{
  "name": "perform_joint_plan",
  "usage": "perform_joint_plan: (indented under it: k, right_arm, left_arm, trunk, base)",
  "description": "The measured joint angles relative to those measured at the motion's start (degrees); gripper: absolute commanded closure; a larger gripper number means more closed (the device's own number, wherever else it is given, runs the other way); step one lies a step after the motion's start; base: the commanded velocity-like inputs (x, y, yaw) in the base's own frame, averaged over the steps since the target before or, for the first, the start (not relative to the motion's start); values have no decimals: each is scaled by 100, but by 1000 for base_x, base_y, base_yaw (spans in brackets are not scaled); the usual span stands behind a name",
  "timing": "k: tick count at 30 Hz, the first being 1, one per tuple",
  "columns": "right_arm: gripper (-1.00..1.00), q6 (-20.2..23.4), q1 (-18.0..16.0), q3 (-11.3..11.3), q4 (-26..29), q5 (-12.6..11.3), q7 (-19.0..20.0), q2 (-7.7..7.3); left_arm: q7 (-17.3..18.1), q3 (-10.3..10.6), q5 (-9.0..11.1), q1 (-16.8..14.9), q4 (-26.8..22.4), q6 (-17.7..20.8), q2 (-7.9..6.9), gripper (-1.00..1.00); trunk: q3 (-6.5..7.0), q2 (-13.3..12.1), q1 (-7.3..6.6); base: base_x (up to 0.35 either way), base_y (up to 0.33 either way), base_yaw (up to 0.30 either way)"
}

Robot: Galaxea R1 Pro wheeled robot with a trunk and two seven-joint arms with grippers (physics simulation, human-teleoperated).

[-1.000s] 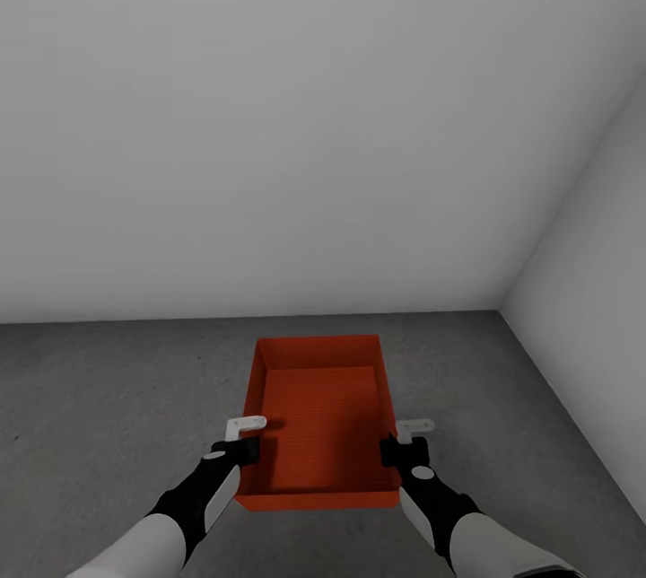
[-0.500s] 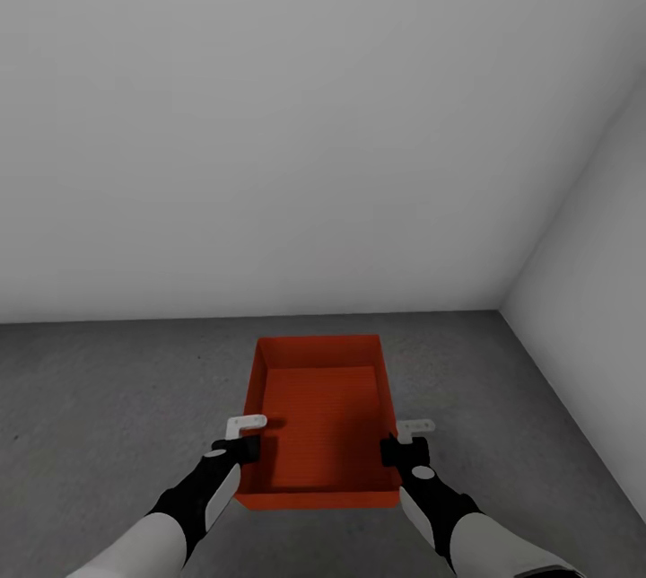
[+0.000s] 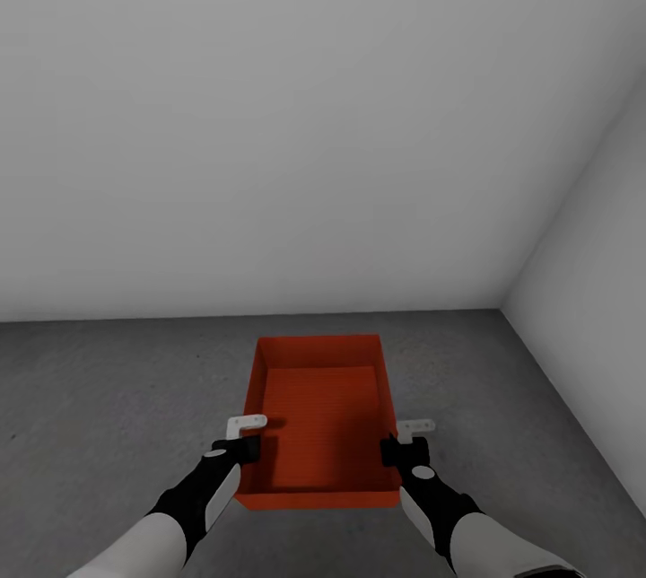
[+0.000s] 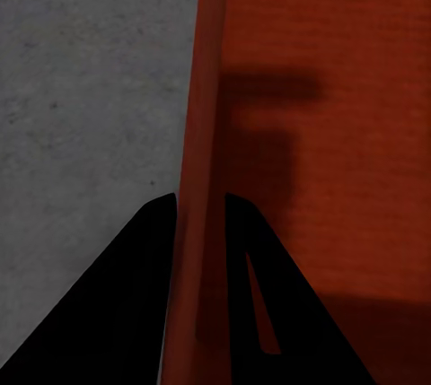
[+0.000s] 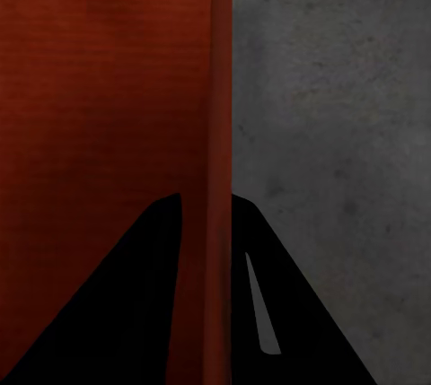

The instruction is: Move the two storage containers from the living room to the garage. In the garage, place one container on the floor and stack the other container on top of it (either order is fine).

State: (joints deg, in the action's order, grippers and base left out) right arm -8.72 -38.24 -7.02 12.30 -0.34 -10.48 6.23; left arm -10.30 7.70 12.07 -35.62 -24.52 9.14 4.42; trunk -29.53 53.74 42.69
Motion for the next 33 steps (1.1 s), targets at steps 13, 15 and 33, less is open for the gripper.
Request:
perform_joint_plan:
  k: [13,15,33]
  right_arm:
    - [100,0,1,-1,-1,0,1,-1]
    - [100,-1,2,1,-1,3,4,-3]
    - [100,-4,2,27,-4,38,14,0]
  left_arm:
    - [-1,-1,1,2,3,-3,2,100]
    - [-2,-3,-1,3,3,-5,4,100]
    - [-9,20,35,-1,28,-24,-1,100]
  trunk:
    - [-234,522,286]
    - [-270,602,330]
    - [-593,1325,725]
  base:
    - [0,0,0]
    - [0,0,0]
    - [0,0,0]
